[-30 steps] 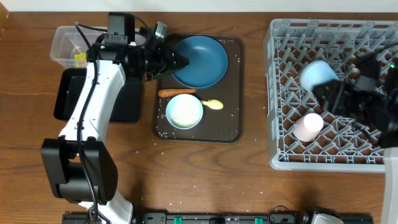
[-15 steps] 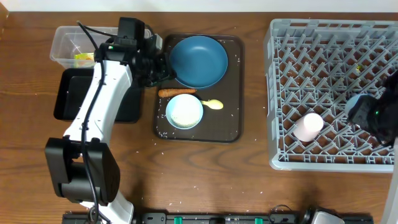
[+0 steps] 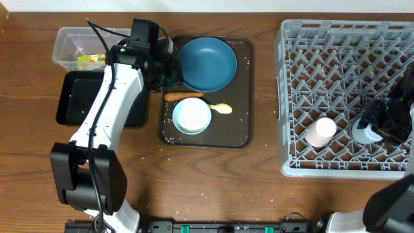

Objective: Sort waste into correct bins and load items into the dishwasher rack
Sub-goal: 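Place the blue cup upside down in the rack with the right gripper, then reach the left gripper to the white rice bowl and grasp its rim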

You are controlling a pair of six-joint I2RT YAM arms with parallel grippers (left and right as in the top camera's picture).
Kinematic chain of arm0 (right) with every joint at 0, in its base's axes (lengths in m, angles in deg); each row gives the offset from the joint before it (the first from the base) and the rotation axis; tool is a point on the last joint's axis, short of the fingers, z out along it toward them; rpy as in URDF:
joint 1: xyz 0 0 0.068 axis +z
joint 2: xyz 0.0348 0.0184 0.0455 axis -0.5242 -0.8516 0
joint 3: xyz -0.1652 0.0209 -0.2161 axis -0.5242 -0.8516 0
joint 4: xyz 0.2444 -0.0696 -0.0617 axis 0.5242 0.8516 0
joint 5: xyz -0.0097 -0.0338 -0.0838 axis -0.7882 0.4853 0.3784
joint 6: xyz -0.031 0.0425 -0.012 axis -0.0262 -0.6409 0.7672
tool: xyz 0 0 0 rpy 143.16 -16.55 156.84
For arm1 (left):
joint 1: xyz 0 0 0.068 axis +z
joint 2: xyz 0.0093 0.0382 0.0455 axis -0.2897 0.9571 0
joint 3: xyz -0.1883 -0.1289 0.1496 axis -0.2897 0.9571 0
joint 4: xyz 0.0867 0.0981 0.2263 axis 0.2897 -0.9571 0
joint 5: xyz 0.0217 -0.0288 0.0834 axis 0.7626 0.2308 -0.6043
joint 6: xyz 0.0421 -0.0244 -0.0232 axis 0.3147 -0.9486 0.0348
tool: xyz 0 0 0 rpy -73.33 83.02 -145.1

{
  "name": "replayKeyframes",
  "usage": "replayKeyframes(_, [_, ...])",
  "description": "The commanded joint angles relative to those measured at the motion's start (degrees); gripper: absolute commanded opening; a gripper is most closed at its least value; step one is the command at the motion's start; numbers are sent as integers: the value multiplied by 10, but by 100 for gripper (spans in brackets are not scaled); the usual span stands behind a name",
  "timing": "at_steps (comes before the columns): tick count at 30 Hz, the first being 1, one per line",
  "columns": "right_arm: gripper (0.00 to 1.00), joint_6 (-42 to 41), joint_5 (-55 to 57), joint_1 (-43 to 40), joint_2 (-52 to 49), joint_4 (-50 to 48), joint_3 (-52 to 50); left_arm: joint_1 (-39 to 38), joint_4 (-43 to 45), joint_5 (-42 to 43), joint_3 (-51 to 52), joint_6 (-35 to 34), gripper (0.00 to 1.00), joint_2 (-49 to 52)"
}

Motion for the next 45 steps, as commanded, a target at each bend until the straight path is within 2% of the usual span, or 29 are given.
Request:
replayKeyframes(1, [49,0,-8,-4,-23,1,10,-1,-2,-12,-5,12,24,0])
replayKeyframes(2, [52,0,-8,-4,-30,1,10,-1,-2,-12,-5,12,24,0])
replayKeyframes(5, [76,0,-17,-3,-44,0,10,-1,-2,-12,-5,12,24,0])
replayKeyframes(7, [86,0,-19,-4,-46,0,10,-1,-2,-12,-5,12,24,0])
replayKeyframes(11, [95,0,-29,-4,-45,0,18,-1,-2,-12,-5,14,24,0])
replayKeyframes(18, [90,12,-93,12,-27,20,98,-1,-1,-11,-5,75,28,-13])
replayKeyframes(24, [90,26,-120,86,31,10,172,-11,-34,-32,-5,89,28,-56])
replayKeyframes(29, [91,18,-122,186,71,-38,182,-38,-82,-86,-5,76,28,-76])
replayKeyframes(32, [91,2,-122,250,70,-62,180,-62,-107,-133,-3,32,28,-77])
replayKeyframes(36, [90,-16,-101,311,58,-95,178,-112,-98,-147,14,22,28,-77])
replayKeyframes(42, [90,-28,-84,320,47,-111,178,-171,-82,-226,43,-7,29,-76])
replayKeyframes(45, [90,-28,-64,321,45,-107,177,-192,-58,-232,63,-8,31,-75])
